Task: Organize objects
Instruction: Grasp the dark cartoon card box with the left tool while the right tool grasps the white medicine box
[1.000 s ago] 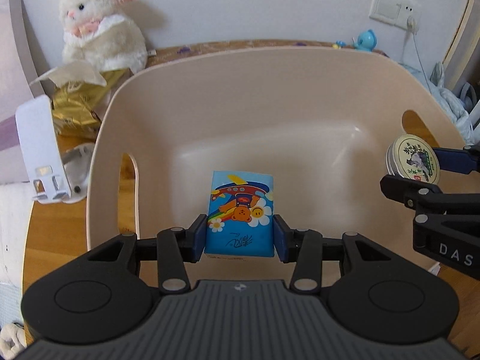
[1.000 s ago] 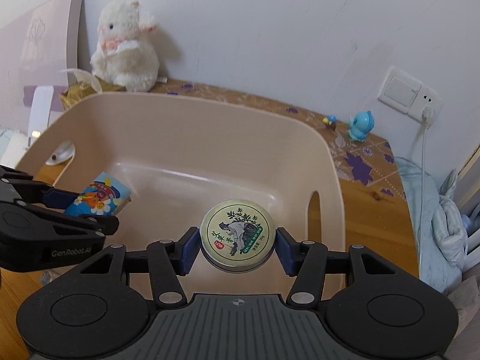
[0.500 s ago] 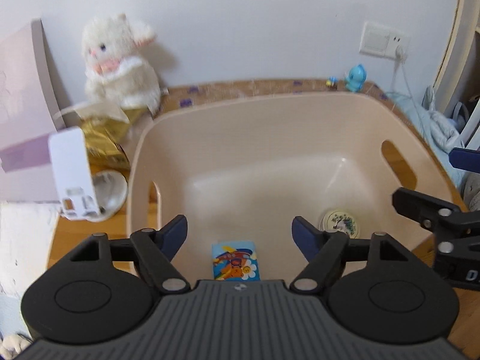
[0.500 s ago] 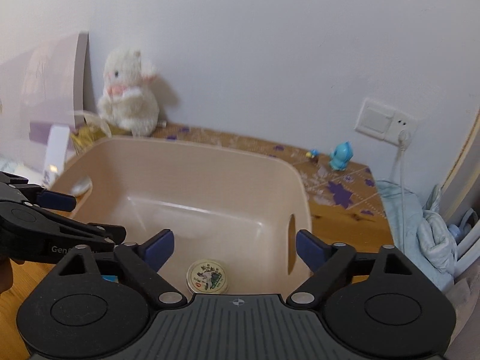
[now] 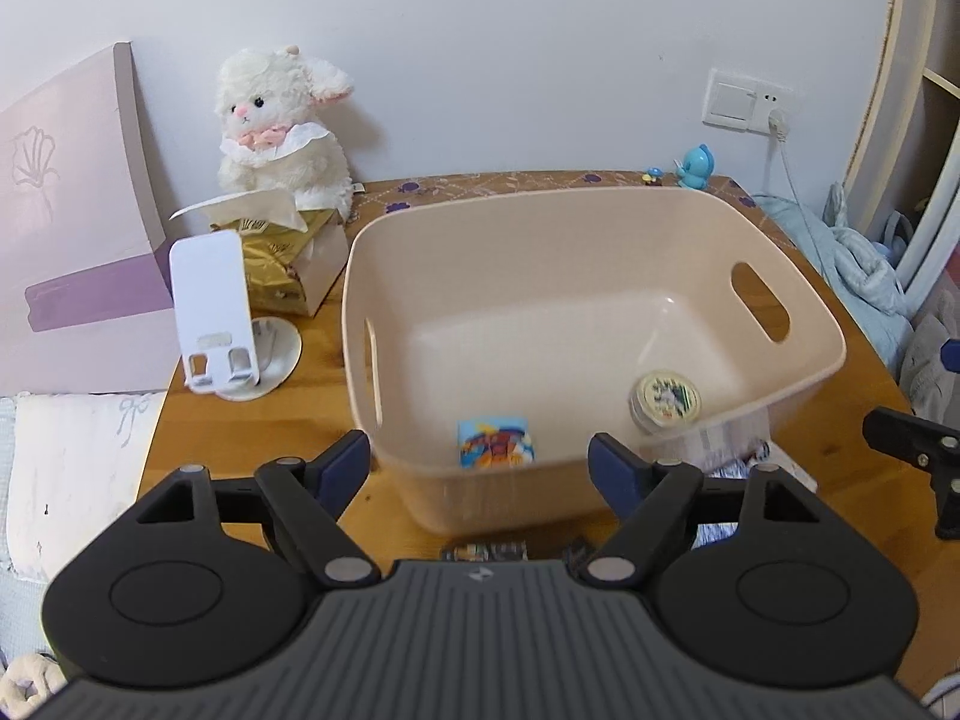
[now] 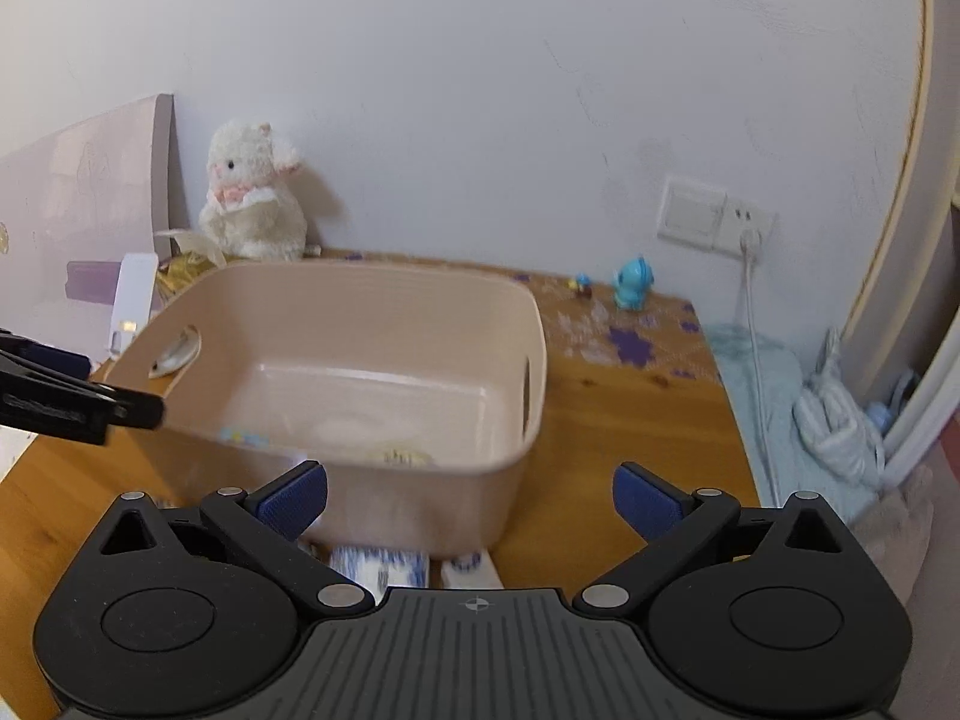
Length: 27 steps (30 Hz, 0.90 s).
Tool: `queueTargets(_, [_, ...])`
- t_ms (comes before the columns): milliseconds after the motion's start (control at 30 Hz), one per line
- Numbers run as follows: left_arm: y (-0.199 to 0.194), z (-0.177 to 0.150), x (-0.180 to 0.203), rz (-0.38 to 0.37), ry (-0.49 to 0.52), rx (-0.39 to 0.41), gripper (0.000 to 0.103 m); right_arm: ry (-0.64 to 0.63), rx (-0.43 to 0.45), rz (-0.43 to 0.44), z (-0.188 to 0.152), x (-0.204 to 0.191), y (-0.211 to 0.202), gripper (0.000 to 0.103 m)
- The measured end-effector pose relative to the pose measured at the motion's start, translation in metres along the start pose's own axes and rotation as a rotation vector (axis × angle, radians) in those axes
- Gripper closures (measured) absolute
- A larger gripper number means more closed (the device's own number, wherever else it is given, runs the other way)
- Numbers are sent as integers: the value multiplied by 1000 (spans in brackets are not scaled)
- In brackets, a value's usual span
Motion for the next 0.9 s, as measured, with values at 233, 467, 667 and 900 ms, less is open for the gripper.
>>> queueTargets(233, [-2, -29, -6, -3, -11, -28, 22, -2, -76, -40, -39, 14, 10, 0])
queueTargets(467, [23, -57, -12, -6, -21, -76, 22, 23, -153, -56, -74, 26, 27, 0])
queueTargets(667, [43, -76, -13, -42, -6, -75, 22, 31, -183, -49, -94, 29, 43, 0])
queueTargets(900, [62, -91, -10, -51, 5, -66, 22, 16, -220, -74, -107, 31, 64, 0])
Point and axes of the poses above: each gripper's, at about its wrist camera, not at the fingertips, and y roughly the way its jaws point, x to its right, z to its top, the point moved 7 cm from there along y, roughly the way its jaws point, and after that the axes turned 5 degrees about -x, right-handed, at the moved point
